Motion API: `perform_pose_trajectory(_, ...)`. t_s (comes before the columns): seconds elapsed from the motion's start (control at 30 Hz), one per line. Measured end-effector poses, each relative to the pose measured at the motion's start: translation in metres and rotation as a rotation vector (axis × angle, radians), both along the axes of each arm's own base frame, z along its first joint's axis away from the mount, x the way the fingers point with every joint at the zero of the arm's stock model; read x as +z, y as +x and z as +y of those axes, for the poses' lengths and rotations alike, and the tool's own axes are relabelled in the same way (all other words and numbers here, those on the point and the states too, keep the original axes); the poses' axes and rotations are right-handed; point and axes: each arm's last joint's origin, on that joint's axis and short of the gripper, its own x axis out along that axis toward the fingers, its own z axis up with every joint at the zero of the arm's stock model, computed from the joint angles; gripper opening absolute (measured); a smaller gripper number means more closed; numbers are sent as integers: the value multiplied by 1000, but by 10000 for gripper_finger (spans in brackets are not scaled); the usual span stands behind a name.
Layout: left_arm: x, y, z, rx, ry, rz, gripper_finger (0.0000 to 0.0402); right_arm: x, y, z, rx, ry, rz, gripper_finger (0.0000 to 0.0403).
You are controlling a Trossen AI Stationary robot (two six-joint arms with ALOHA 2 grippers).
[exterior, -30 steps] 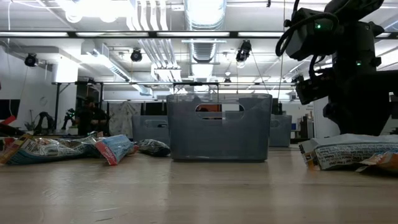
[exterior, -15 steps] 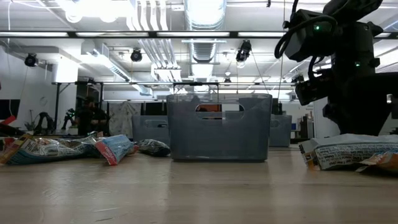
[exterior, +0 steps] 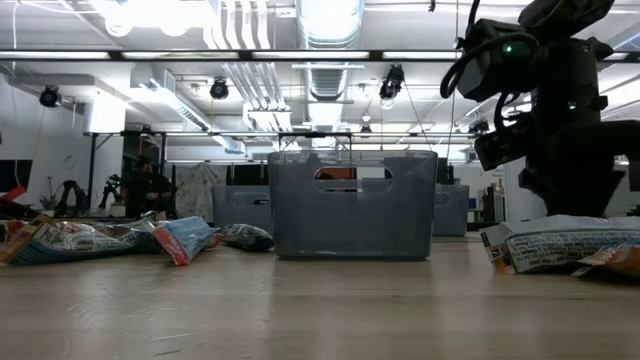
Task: Pick and place Granola Bars by type
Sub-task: Put the yellow granola bar into the right black bin
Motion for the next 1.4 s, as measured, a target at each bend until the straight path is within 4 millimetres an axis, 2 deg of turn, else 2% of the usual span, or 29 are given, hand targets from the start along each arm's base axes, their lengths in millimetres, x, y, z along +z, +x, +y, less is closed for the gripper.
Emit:
perform_pose_trajectory(0.27,0,0,0,0,0,0,0,0,0,0,-6,3,0,71)
perform_pose_trajectory(0.7,0,0,0,0,0,0,0,2,0,0,-14,19,-4,67)
perform_pose_trajectory(0.9,0,0,0,0,0,0,0,9,0,3,-33,85,-30,67)
perform_pose_trajectory(1.23,0,0,0,0,0,0,0,16,-2,2,-40,100,-50,67)
perform_pose_trajectory(1.4,0,0,0,-1,0,0,0,28,2,3,-38,102,-97,67)
